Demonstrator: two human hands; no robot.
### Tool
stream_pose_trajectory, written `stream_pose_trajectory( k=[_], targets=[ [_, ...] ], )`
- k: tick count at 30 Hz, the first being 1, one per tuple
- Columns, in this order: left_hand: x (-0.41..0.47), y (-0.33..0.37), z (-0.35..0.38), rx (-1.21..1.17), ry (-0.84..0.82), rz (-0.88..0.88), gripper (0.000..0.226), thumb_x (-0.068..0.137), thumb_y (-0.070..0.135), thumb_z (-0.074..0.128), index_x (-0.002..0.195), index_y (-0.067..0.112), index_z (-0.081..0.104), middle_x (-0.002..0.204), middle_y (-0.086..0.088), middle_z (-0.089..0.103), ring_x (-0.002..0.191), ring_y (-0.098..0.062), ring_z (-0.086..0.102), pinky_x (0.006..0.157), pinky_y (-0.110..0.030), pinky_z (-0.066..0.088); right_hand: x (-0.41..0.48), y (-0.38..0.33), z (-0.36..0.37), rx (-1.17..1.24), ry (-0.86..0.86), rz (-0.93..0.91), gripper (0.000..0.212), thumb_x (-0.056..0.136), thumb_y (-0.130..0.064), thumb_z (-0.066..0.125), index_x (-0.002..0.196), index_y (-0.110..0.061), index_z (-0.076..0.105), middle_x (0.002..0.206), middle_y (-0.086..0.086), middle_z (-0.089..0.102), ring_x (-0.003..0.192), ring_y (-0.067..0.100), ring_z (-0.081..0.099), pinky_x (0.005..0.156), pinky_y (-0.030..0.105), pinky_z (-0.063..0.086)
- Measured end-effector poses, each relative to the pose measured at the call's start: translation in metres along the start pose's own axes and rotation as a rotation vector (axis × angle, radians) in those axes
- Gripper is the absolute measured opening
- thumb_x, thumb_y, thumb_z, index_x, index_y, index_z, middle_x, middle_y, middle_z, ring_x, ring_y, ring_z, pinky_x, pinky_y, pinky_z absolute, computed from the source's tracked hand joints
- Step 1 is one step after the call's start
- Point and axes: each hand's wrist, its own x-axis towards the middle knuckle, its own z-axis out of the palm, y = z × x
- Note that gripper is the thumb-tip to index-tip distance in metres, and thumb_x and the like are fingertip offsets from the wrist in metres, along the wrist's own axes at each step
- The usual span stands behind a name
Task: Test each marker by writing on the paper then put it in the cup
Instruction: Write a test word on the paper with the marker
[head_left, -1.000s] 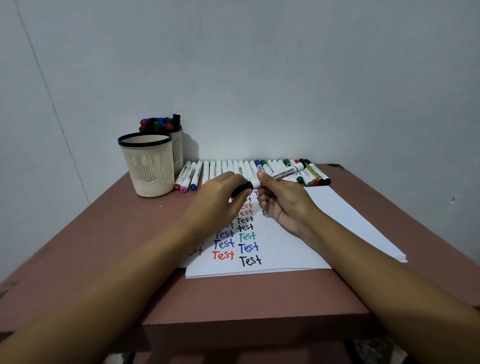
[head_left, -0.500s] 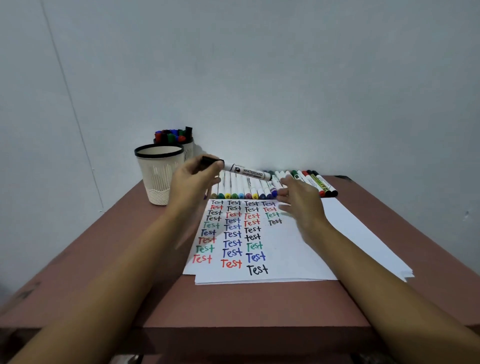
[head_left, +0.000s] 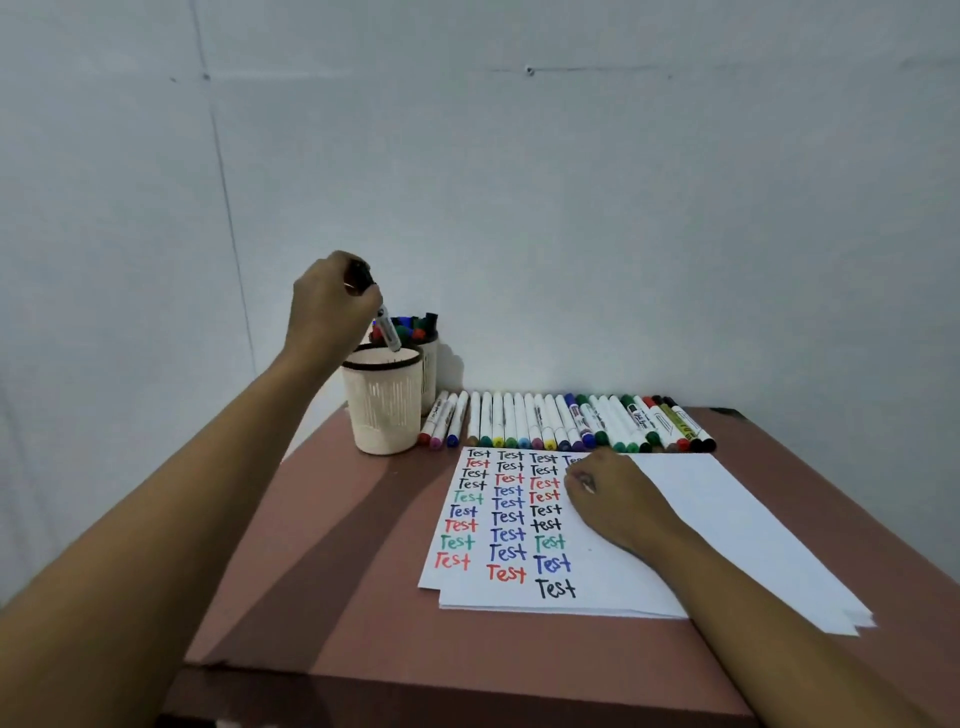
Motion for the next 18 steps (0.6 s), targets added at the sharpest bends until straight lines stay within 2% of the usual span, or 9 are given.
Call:
stream_pose_trajectory(
  k=[4, 6, 8, 12, 15, 18],
  targets=[
    [-0.011, -0.014, 0.004, 0.039, -0.17, -0.008, 0.032, 0.085, 0.003, 0.057, 0.114, 0.011, 0.049, 0.095, -0.017, 0.063, 0.083, -0.03, 0.06, 0.072, -0.036, 0.049, -0.001, -0.001, 0.0, -0.008, -0.006, 0.005, 0.034, 0.097, -0.029, 0.047, 0.121, -0.014, 0.065, 0.122, 0.007, 0.059, 0.11, 0.02, 0.055, 0.089, 0.026, 0.043],
    [-0.019, -0.025, 0.01, 0.1, -0.277, -0.014, 0.033, 0.084, 0.005, 0.058, 0.113, 0.016, 0.05, 0.094, -0.016, 0.066, 0.085, -0.031, 0.062, 0.07, -0.035, 0.049, -0.001, -0.002, -0.001, -0.01, -0.009, 0.013, 0.035, 0.097, -0.03, 0.047, 0.124, -0.014, 0.063, 0.124, 0.006, 0.058, 0.112, 0.02, 0.054, 0.092, 0.027, 0.043],
    [-0.024, -0.031, 0.016, 0.127, -0.313, -0.023, 0.029, 0.085, 0.008, 0.059, 0.112, 0.017, 0.056, 0.104, -0.015, 0.067, 0.092, -0.029, 0.062, 0.073, -0.032, 0.048, -0.001, -0.002, -0.001, -0.012, -0.009, 0.014, 0.035, 0.097, -0.031, 0.047, 0.124, -0.015, 0.063, 0.125, 0.006, 0.057, 0.113, 0.02, 0.054, 0.092, 0.027, 0.043],
    [-0.03, -0.033, 0.024, 0.179, -0.3, 0.055, 0.033, 0.088, 0.012, 0.058, 0.121, 0.011, 0.059, 0.118, -0.012, 0.062, 0.107, -0.026, 0.057, 0.082, -0.026, 0.041, -0.001, -0.002, -0.001, -0.022, -0.012, 0.011, 0.035, 0.097, -0.031, 0.047, 0.123, -0.015, 0.063, 0.125, 0.006, 0.057, 0.112, 0.02, 0.054, 0.092, 0.027, 0.044],
    [-0.034, -0.027, 0.027, 0.252, -0.218, 0.24, 0.038, 0.086, 0.01, 0.061, 0.124, 0.006, 0.057, 0.118, -0.017, 0.058, 0.106, -0.033, 0.055, 0.088, -0.037, 0.044, -0.001, -0.003, -0.002, -0.024, -0.018, 0.015, 0.035, 0.097, -0.031, 0.047, 0.125, -0.015, 0.062, 0.126, 0.007, 0.056, 0.114, 0.02, 0.053, 0.092, 0.027, 0.042],
    [-0.051, -0.011, 0.036, 0.24, -0.095, 0.47, 0.031, 0.08, 0.004, 0.064, 0.111, 0.0, 0.063, 0.103, -0.02, 0.062, 0.093, -0.038, 0.059, 0.08, -0.042, 0.047, -0.002, -0.004, -0.004, -0.026, -0.033, 0.013, 0.035, 0.098, -0.03, 0.047, 0.125, -0.014, 0.062, 0.126, 0.006, 0.057, 0.114, 0.021, 0.053, 0.093, 0.028, 0.043]
  ],
)
